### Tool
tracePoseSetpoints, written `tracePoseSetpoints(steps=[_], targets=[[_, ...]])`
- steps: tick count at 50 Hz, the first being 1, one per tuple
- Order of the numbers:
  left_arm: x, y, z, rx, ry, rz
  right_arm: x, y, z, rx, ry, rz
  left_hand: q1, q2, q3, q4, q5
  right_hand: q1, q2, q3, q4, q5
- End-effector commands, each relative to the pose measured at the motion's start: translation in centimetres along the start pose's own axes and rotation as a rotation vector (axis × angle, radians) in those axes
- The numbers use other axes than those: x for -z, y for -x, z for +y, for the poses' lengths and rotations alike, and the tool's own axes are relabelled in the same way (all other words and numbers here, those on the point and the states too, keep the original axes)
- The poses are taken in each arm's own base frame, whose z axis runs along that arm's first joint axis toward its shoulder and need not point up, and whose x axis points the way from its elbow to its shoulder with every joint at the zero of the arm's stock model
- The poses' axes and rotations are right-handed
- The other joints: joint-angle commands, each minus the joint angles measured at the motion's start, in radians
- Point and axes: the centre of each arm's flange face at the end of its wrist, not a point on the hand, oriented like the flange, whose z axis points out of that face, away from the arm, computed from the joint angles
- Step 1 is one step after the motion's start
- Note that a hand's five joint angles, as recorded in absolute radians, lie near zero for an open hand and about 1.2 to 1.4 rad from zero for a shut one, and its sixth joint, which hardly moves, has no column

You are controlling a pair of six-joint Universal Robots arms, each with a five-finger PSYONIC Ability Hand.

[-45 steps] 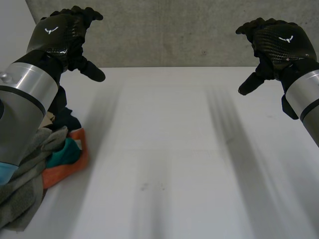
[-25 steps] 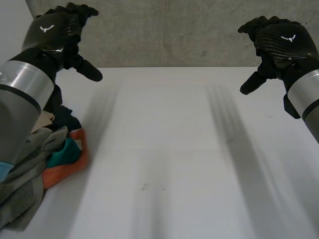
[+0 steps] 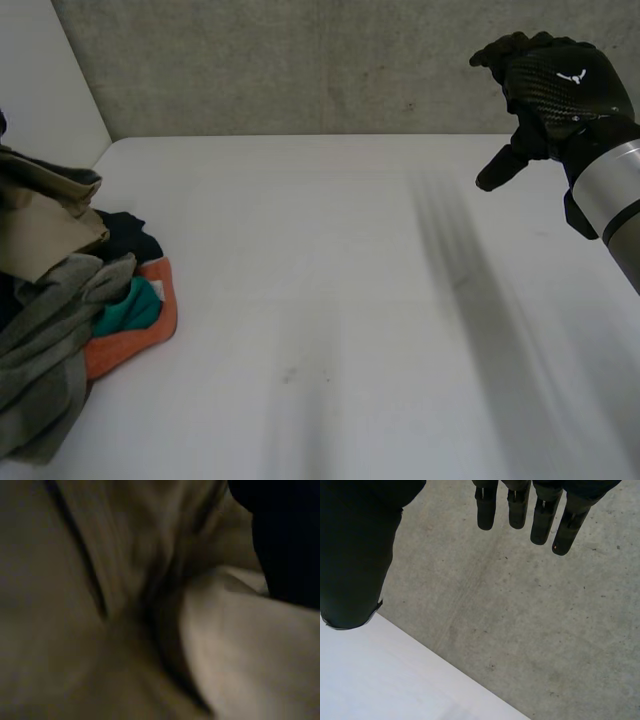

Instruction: Fold the laundry.

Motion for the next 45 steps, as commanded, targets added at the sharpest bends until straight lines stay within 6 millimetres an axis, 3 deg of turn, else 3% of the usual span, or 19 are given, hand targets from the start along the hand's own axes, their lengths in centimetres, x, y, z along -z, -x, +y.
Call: tracePoseSetpoints(steps=[1, 3, 7, 8, 11, 12, 15, 16, 19, 20, 25, 30, 32, 33, 34, 35, 36, 40, 45], targets=[[-1.8, -1.7, 1.7, -0.039, 0.025, 0.009, 0.0, 0.0, 0.3, 0.0, 0.007, -0.001, 1.075, 1.097, 1.095, 1.094, 1.087, -0.031, -0.042, -0.036, -0.058, -0.064], [-1.6, -1.7, 0.8, -0.021, 0.011, -0.001, 0.0, 0.0, 0.3, 0.002, 0.007, -0.001, 1.075, 1.097, 1.095, 1.094, 1.087, -0.031, -0.042, -0.036, -0.058, -0.064], [0.8, -0.5, -5.8, 0.105, -0.136, -0.072, 0.0, 0.0, 0.1, 0.002, 0.004, 0.0, 1.075, 1.097, 1.095, 1.094, 1.087, -0.031, -0.042, -0.036, -0.058, -0.064], [2.1, 0.0, -8.6, 0.163, -0.211, -0.095, 0.0, 0.0, 0.1, 0.002, 0.003, 0.0, 1.075, 1.097, 1.095, 1.094, 1.087, -0.031, -0.042, -0.036, -0.058, -0.064], [4.2, 0.3, -12.2, 0.238, -0.314, -0.107, 0.0, -0.1, 0.0, 0.003, -0.001, 0.002, 1.075, 1.097, 1.095, 1.094, 1.087, -0.031, -0.042, -0.036, -0.058, -0.064], [5.8, 0.2, -14.5, 0.278, -0.377, -0.093, 0.0, -0.1, 0.0, 0.003, -0.001, 0.002, 1.075, 1.097, 1.095, 1.094, 1.087, -0.031, -0.042, -0.036, -0.058, -0.064], [8.5, -1.4, -17.5, 0.322, -0.458, -0.027, -0.1, -0.3, -0.1, 0.004, -0.005, 0.009, 1.075, 1.097, 1.095, 1.094, 1.087, -0.031, -0.042, -0.036, -0.058, -0.064], [10.6, -3.1, -19.5, 0.344, -0.507, 0.034, -0.1, -0.4, -0.1, 0.005, -0.006, 0.012, 1.075, 1.097, 1.095, 1.094, 1.087, -0.031, -0.042, -0.036, -0.058, -0.064], [13.9, -5.9, -21.8, 0.368, -0.566, 0.135, -0.2, -0.6, -0.3, 0.006, -0.01, 0.016, 1.075, 1.097, 1.095, 1.094, 1.087, -0.031, -0.042, -0.036, -0.058, -0.064], [15.9, -8.3, -22.7, 0.375, -0.589, 0.213, -0.2, -0.6, -0.3, 0.006, -0.011, 0.016, 1.075, 1.097, 1.095, 1.094, 1.087, -0.031, -0.042, -0.036, -0.058, -0.064], [20.8, -16.0, -22.6, 0.353, -0.589, 0.427, -0.1, -0.7, -0.7, 0.008, -0.023, 0.017, 1.075, 1.097, 1.095, 1.094, 1.087, -0.031, -0.042, -0.036, -0.058, -0.064], [25.5, -23.7, -19.8, 0.291, -0.53, 0.636, -0.2, -0.9, -1.0, 0.014, -0.036, 0.025, 1.075, 1.097, 1.095, 1.094, 1.087, -0.031, -0.042, -0.036, -0.058, -0.064], [27.1, -25.1, -19.2, 0.282, -0.526, 0.688, -0.3, -1.2, -1.0, 0.017, -0.036, 0.033, 1.075, 1.097, 1.095, 1.094, 1.087, -0.031, -0.042, -0.036, -0.058, -0.064], [27.8, -25.5, -19.1, 0.279, -0.53, 0.708, -0.4, -1.6, -1.0, 0.021, -0.036, 0.044, 1.041, 1.062, 1.061, 1.06, 1.053, -0.031, -0.042, -0.036, -0.058, -0.064], [28.6, -26.0, -19.1, 0.275, -0.536, 0.729, -0.5, -1.8, -0.9, 0.024, -0.035, 0.048, 0.357, 0.379, 0.378, 0.376, 0.37, -0.031, -0.042, -0.036, -0.058, -0.064], [28.9, -26.0, -19.1, 0.274, -0.54, 0.736, -0.5, -1.9, -0.9, 0.028, -0.033, 0.053, -0.013, 0.009, 0.007, 0.006, -0.001, -0.031, -0.042, -0.036, -0.058, -0.064], [28.9, -26.0, -19.1, 0.275, -0.539, 0.735, -0.5, -2.1, -0.8, 0.031, -0.029, 0.057, -0.146, -0.125, -0.126, -0.127, -0.134, -0.031, -0.042, -0.036, -0.058, -0.064], [28.9, -25.4, -19.5, 0.282, -0.544, 0.725, -0.7, -2.2, -0.4, 0.062, -0.017, 0.059, -0.146, -0.125, -0.126, -0.127, -0.134, -0.031, -0.042, -0.036, -0.058, -0.064], [28.7, -20.9, -21.2, 0.319, -0.576, 0.668, -0.7, -2.0, -0.2, 0.124, 0.003, 0.052, -0.146, -0.125, -0.126, -0.127, -0.134, -0.031, -0.042, -0.036, -0.058, -0.064]])
